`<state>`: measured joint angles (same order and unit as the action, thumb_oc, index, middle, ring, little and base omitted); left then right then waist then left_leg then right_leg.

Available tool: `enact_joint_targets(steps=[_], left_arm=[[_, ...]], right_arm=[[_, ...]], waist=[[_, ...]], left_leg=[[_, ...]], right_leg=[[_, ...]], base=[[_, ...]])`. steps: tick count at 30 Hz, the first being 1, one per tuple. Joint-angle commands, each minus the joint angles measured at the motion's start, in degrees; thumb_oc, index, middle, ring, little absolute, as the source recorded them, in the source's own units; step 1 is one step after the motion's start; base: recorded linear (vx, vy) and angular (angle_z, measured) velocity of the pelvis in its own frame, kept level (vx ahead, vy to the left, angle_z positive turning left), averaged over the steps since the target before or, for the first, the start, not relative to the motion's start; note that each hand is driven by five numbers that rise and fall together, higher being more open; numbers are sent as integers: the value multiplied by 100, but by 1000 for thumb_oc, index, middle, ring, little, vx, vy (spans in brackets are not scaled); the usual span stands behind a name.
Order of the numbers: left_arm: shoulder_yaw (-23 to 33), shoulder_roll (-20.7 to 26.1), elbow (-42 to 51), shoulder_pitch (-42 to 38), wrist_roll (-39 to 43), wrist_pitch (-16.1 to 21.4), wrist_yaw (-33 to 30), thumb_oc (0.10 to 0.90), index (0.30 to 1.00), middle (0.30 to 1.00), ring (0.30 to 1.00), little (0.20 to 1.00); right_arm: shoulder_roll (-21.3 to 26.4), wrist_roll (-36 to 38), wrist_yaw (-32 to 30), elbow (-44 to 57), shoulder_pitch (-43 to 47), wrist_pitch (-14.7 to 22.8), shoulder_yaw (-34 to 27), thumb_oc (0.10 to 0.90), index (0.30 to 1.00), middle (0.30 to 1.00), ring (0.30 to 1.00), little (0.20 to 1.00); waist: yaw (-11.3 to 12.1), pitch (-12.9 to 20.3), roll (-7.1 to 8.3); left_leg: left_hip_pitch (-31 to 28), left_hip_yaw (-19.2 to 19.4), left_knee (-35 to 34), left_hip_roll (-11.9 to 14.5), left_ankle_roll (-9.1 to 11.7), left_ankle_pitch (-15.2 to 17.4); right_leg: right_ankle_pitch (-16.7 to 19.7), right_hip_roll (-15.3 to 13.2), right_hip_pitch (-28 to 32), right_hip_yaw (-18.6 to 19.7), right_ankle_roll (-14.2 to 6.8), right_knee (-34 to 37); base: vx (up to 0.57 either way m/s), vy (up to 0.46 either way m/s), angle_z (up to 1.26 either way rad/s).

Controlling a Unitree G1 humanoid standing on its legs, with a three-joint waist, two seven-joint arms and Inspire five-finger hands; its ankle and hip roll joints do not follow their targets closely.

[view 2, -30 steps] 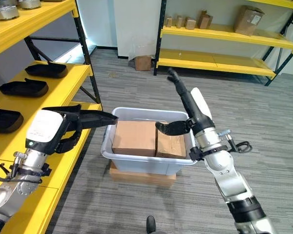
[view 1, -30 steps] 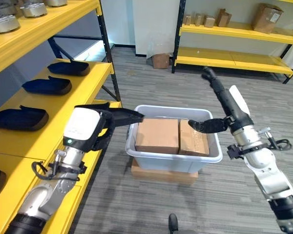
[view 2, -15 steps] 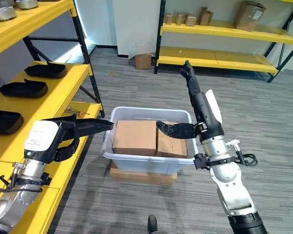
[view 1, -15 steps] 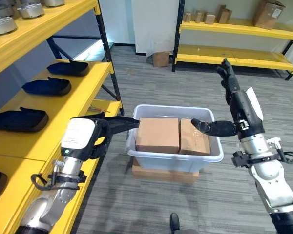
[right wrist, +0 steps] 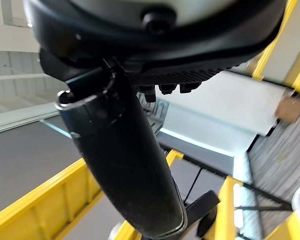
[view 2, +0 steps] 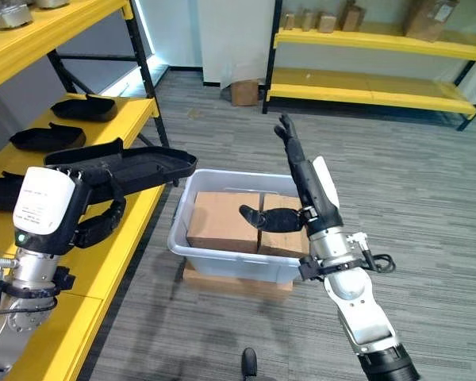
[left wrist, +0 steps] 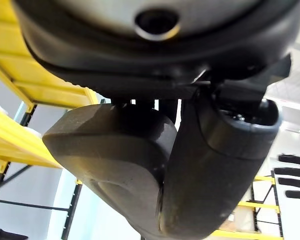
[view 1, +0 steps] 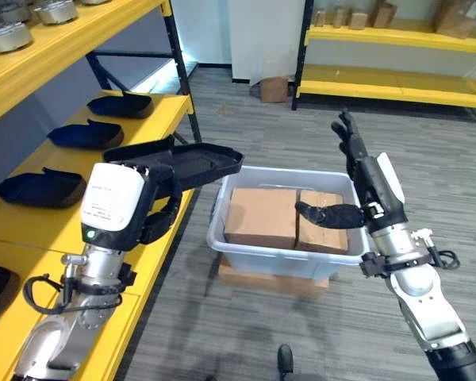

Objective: Move parts from the plastic box to the shelf.

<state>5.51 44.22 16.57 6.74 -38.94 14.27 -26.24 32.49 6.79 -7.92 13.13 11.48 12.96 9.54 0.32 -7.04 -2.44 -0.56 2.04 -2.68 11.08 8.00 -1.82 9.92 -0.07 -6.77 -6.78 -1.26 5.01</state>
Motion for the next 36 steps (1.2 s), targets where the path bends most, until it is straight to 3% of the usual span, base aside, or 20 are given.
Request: enact_joint_targets(steps=[1, 3, 5, 10, 12, 18, 31, 36], left_arm=[[531, 386, 392, -784, 103, 63, -866, 400, 300, 300, 300, 300], [471, 380, 383, -887, 95, 59, -903, 400, 300, 300, 300, 300], [365, 375, 391, -1051, 26, 69, -983, 400, 300, 300, 300, 300], [341, 285, 410, -1174, -53, 67, -1045, 400, 300, 300, 300, 300], [402, 269, 385, -1143, -82, 11, -1074, 400, 300, 300, 300, 300], [689, 51, 414, -699, -118, -10, -1078, 400, 300, 300, 300, 300], [1246, -300, 715, -247, 34, -205, -1376, 400, 300, 300, 300, 300], [1335, -310, 737, -104, -25, -254, -1388, 400, 300, 300, 300, 300]], right_arm=[[112, -261, -431, 475, 852, 675, -203, 900, 1000, 1000, 1000, 1000], [151, -317, -487, 463, 888, 675, -220, 900, 1000, 1000, 1000, 1000], [188, -449, -592, 437, 918, 647, -227, 900, 1000, 1000, 1000, 1000], [119, -530, -606, 441, 761, 636, -305, 900, 1000, 1000, 1000, 1000], [72, -553, -616, 445, 604, 630, -392, 900, 1000, 1000, 1000, 1000], [-74, -620, -569, 512, 261, 568, -768, 900, 1000, 1000, 1000, 1000], [-352, -809, -352, 483, 5, 338, -691, 900, 1000, 1000, 1000, 1000], [-463, -870, -321, 450, 42, 309, -599, 900, 1000, 1000, 1000, 1000]], waist=[[12, 68, 109], [-33, 64, 113], [-105, 61, 128], [-165, 95, 201], [-188, 169, 170], [-22, 349, 185], [560, 497, 606], [737, 528, 724]], left_leg=[[708, -586, -232, 318, 284, -1148], [796, -516, -232, 285, 243, -1189], [707, 22, -163, 368, 114, -1099], [407, 175, 738, 406, 24, -466], [109, 183, 668, 393, 51, -166], [-91, 64, 13, 37, -95, 24], [-79, -533, -188, -894, -566, 287], [-85, -639, -197, -1178, -706, 374]], right_leg=[[-804, -390, 406, -491, -401, -55], [-805, -463, 339, -635, -397, -78], [-790, -637, 201, -927, -378, -179], [-739, -897, 196, -1330, -345, -281], [-804, -940, 242, -1507, -374, -339], [-635, -1142, 562, -1547, -557, -281], [-274, -2104, 935, -2164, -1027, -493], [-27, -2350, 942, -2184, -1184, -510]], base=[[-92, -15, 80], [-84, 1, 85], [-166, -18, 83], [-79, 2, 78], [57, 83, 62], [125, 175, 47], [35, 180, 31], [14, 156, 27]])
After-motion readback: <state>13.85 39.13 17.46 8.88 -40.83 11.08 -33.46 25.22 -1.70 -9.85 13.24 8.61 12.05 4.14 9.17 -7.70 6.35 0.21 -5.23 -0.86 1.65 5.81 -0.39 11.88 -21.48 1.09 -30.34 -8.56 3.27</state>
